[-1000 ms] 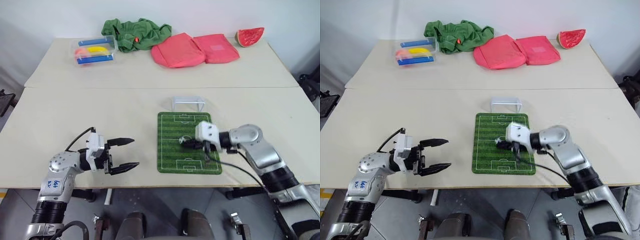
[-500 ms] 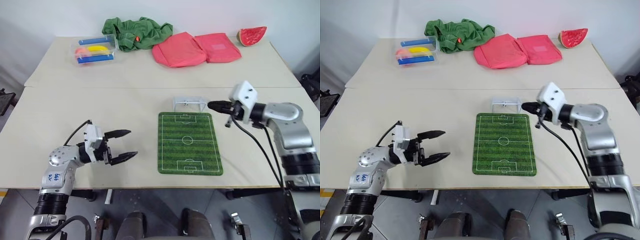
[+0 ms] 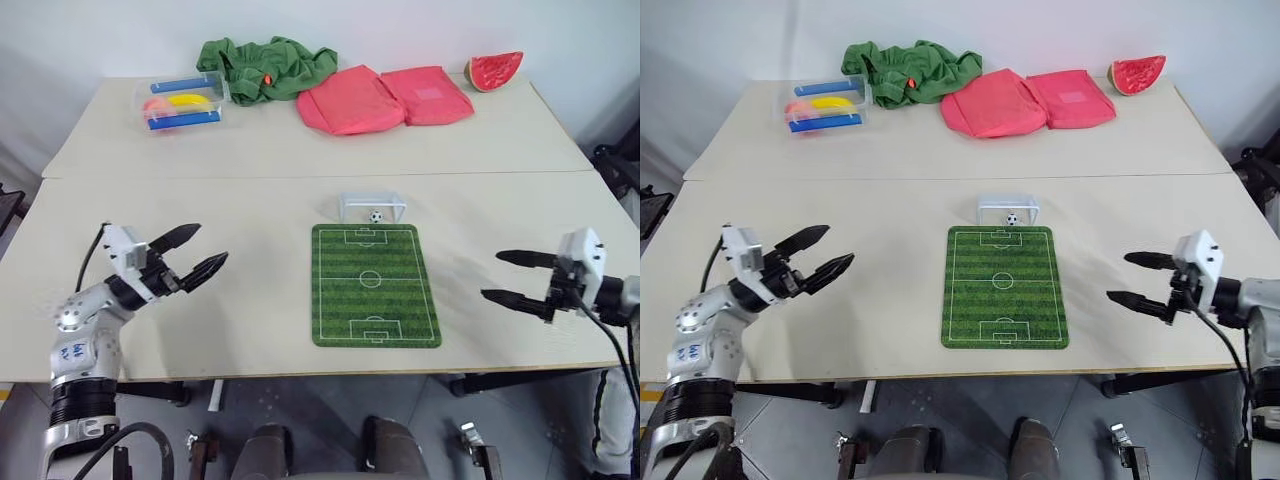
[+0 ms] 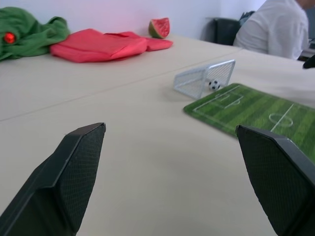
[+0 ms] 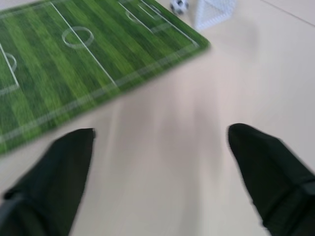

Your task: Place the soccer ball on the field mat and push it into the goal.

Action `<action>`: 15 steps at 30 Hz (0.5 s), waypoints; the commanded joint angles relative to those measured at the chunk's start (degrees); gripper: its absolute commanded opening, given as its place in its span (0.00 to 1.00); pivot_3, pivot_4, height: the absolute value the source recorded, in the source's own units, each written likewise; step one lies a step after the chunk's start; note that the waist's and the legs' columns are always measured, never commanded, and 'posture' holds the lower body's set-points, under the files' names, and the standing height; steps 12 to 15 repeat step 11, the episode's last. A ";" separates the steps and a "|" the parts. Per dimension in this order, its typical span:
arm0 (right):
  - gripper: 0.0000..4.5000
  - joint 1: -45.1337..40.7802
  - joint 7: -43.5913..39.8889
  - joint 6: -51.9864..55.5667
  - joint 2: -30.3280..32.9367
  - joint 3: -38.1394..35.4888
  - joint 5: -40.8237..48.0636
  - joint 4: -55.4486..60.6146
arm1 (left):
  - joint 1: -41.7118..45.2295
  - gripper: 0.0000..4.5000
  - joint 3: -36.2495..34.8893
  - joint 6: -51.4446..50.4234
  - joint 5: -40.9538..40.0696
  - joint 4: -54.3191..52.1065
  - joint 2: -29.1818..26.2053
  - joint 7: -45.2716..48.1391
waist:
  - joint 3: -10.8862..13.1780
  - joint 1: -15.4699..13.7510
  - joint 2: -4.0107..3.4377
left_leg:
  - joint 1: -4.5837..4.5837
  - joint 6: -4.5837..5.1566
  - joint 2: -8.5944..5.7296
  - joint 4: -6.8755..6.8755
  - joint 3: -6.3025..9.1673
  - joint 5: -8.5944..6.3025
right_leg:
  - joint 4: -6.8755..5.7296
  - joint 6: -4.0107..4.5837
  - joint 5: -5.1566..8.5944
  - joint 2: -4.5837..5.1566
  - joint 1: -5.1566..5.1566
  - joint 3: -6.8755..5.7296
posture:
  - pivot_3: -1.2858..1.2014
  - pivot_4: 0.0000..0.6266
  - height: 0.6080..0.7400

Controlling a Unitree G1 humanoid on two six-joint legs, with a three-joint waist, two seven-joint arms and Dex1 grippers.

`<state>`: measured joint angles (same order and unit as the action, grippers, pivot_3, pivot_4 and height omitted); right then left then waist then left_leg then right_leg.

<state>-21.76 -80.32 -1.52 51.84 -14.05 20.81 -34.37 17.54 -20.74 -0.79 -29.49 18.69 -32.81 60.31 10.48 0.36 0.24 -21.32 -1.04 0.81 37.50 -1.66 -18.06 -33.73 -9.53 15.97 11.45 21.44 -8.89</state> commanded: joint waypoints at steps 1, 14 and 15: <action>0.99 -1.94 -1.08 -4.15 1.95 -1.72 -0.34 -5.03 | -0.71 1.00 -2.49 1.74 -2.18 1.87 -1.47 3.36 | 0.00 -0.03 0.00 | 0.00 0.00 0.00 0.01 0.00 0.00 | 0.00 0.00 0.00 0.00 0.00 0.00 | 0.52 0.24 1.00; 0.99 -4.25 0.83 -6.68 2.12 -1.83 -1.29 -10.19 | -2.60 1.00 -3.18 -0.42 -2.98 1.16 -2.55 4.80 | 0.00 -0.15 0.00 | -0.01 0.00 0.02 0.09 -0.02 0.00 | -0.03 0.00 0.00 0.00 -0.02 0.03 | 0.52 0.24 1.00; 0.99 -4.25 0.83 -6.68 2.12 -1.83 -1.29 -10.19 | -2.60 1.00 -3.18 -0.42 -2.98 1.16 -2.55 4.80 | 0.00 -0.15 0.00 | -0.01 0.00 0.02 0.09 -0.02 0.00 | -0.03 0.00 0.00 0.00 -0.02 0.03 | 0.52 0.24 1.00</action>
